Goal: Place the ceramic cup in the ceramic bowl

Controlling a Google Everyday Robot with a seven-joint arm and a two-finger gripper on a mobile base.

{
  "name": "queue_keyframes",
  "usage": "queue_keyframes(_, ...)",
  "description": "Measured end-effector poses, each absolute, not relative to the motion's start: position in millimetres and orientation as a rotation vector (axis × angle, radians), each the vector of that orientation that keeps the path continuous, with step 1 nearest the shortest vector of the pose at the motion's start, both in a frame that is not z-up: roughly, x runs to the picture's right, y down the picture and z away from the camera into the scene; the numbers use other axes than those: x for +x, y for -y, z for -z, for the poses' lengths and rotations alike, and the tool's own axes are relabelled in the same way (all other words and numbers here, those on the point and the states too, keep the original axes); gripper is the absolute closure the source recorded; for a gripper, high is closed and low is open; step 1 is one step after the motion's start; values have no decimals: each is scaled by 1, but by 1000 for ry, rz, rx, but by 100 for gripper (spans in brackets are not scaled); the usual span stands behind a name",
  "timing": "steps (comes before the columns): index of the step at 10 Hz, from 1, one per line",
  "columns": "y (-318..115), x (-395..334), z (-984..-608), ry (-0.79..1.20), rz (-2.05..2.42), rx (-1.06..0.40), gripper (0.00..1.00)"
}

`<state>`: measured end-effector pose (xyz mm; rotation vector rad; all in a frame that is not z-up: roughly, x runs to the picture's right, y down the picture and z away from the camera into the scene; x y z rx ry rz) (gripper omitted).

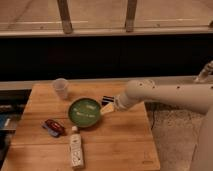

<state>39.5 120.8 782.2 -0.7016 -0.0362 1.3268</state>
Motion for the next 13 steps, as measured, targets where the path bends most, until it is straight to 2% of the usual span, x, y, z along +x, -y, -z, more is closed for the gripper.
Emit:
queue_keyframes(5, -121, 40, -782, 36, -1326, -701, 20)
queue_keyframes(7, -110, 39, -780, 51, -1305, -653, 20)
queue_keyframes(10, -58, 30, -788, 95, -1257, -578, 20)
queue_keyframes(13, -12, -26, -804, 108, -1139, -547, 20)
